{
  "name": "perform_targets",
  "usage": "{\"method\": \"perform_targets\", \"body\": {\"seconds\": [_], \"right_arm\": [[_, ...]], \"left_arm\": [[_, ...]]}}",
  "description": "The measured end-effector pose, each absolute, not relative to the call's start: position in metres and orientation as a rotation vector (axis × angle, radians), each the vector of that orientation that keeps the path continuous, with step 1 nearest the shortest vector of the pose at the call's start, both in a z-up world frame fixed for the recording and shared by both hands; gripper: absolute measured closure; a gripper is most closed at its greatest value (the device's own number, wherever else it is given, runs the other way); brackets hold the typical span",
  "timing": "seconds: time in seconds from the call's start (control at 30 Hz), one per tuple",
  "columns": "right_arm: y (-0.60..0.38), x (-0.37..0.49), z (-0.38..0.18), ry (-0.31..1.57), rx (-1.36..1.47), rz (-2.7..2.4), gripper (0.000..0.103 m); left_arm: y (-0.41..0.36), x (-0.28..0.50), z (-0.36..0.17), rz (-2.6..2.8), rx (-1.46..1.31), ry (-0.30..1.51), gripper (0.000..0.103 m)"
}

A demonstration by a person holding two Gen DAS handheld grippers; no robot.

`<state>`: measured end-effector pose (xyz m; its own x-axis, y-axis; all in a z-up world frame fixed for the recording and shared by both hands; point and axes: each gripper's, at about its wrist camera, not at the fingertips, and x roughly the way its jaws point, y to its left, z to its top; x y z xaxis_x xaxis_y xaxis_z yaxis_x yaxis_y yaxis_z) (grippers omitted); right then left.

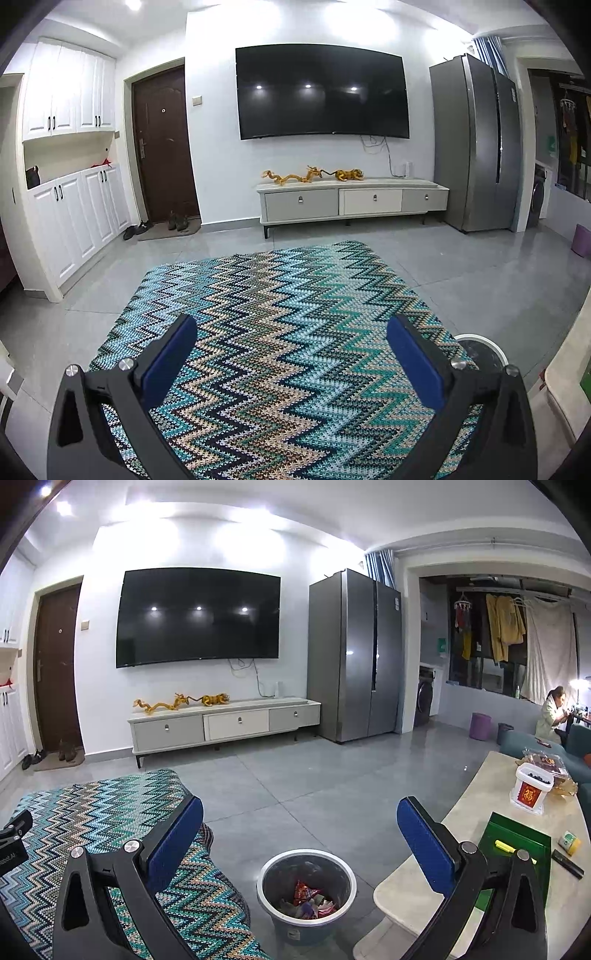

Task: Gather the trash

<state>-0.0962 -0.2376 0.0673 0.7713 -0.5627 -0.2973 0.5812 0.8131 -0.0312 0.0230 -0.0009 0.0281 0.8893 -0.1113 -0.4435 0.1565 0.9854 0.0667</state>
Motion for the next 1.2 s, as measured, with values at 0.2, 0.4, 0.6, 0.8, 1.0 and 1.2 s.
{"method": "perform_targets", "body": {"seconds": [0.2, 0.4, 0.6, 0.8, 1.0, 1.2], "right_arm": [[-0.237, -0.096, 0.067, 0.300, 0.055, -0.621, 0.000], [-0.236, -0.096, 0.067, 0.299, 0.054, -0.626, 0.000], [-0.234, -0.097, 0.068, 0.294, 0.048, -0.631, 0.000], [-0.233, -0.097, 0.068, 0.294, 0.046, -0.632, 0.000], [-0.233, -0.096, 0.069, 0.292, 0.048, -0.633, 0.000], [-0.233, -0.097, 0.069, 0.292, 0.046, -0.632, 0.000]], "left_arm": [[-0.001, 0.022, 0.029, -0.142, 0.101, 0.453, 0.000], [-0.003, 0.019, 0.031, -0.152, 0.101, 0.450, 0.000], [-0.004, 0.017, 0.034, -0.158, 0.106, 0.441, 0.000], [-0.007, 0.015, 0.034, -0.163, 0.116, 0.442, 0.000], [-0.005, 0.014, 0.036, -0.169, 0.102, 0.438, 0.000], [0.000, 0.012, 0.038, -0.173, 0.082, 0.428, 0.000]]}}
